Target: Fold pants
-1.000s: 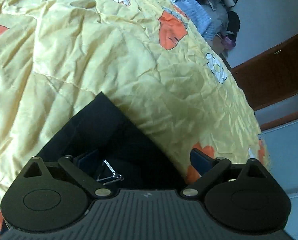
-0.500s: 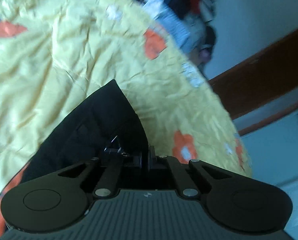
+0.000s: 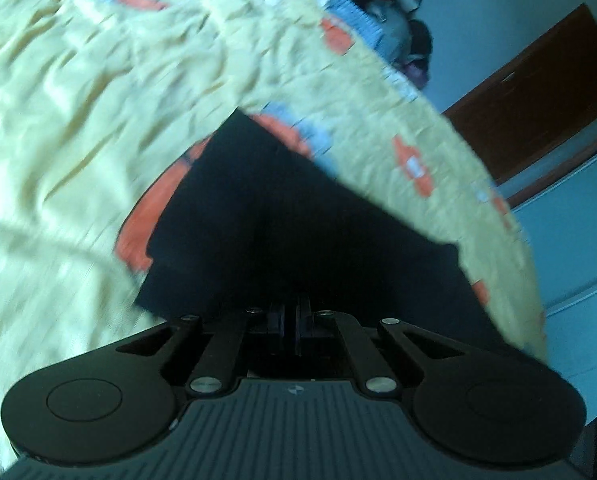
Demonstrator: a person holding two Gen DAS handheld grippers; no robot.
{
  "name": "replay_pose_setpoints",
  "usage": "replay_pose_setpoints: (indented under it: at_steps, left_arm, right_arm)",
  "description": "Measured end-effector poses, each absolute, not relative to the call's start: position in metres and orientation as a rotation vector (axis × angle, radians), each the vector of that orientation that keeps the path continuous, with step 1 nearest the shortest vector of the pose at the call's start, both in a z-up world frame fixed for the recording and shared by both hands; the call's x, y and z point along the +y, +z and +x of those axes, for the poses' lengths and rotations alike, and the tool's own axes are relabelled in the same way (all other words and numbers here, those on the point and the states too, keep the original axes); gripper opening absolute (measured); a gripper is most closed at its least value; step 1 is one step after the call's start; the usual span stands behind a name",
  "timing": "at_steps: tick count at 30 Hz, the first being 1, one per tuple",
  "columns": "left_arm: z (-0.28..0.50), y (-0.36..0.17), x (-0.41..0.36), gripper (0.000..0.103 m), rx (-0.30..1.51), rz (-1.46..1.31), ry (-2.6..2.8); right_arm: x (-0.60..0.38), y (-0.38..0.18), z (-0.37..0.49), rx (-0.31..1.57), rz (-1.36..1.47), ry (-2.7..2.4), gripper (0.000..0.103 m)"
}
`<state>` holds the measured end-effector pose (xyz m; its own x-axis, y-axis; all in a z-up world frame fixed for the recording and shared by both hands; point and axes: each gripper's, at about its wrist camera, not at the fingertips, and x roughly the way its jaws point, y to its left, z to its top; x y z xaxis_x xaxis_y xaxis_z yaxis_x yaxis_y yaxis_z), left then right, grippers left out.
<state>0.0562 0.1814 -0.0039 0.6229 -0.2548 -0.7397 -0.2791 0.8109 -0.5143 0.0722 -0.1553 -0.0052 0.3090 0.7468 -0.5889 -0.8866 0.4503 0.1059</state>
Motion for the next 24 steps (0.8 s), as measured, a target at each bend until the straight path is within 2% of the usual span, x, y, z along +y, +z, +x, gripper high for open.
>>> replay_pose_setpoints:
  at_steps: [3, 9, 11, 14, 15, 18, 21, 24]
  left_arm:
    - [0.051, -0.016, 0.18, 0.005, 0.903, -0.623, 0.034]
    - [0.039, -0.004, 0.168, 0.009, 0.875, -0.499, 0.056]
    - [0.033, 0.0, 0.167, 0.013, 0.875, -0.486, 0.066]
    - [0.025, 0.011, 0.163, 0.027, 0.871, -0.436, 0.1]
    - [0.023, 0.017, 0.16, 0.029, 0.863, -0.404, 0.123]
    - [0.01, 0.041, 0.149, 0.028, 0.752, -0.308, 0.22]
    - [0.003, 0.063, 0.135, 0.03, 0.637, -0.242, 0.235]
    - [0.021, 0.067, 0.11, 0.052, 0.662, -0.225, 0.069]
  right_arm:
    - [-0.155, -0.017, 0.073, 0.638, -0.256, 1.074, 0.006]
    - [-0.15, -0.024, 0.063, 0.677, -0.229, 1.043, 0.009]
    - [-0.157, -0.014, 0.054, 0.631, -0.228, 1.042, 0.01]
    - [-0.184, -0.006, 0.053, 0.571, -0.1, 0.953, 0.01]
    - [-0.193, -0.008, 0.056, 0.583, -0.067, 0.904, 0.011]
    - [-0.203, -0.029, 0.057, 0.723, -0.096, 0.795, 0.011]
    - [-0.237, -0.022, 0.04, 0.667, 0.017, 0.819, 0.012]
    - [-0.306, -0.008, 0.035, 0.569, 0.21, 0.619, 0.013]
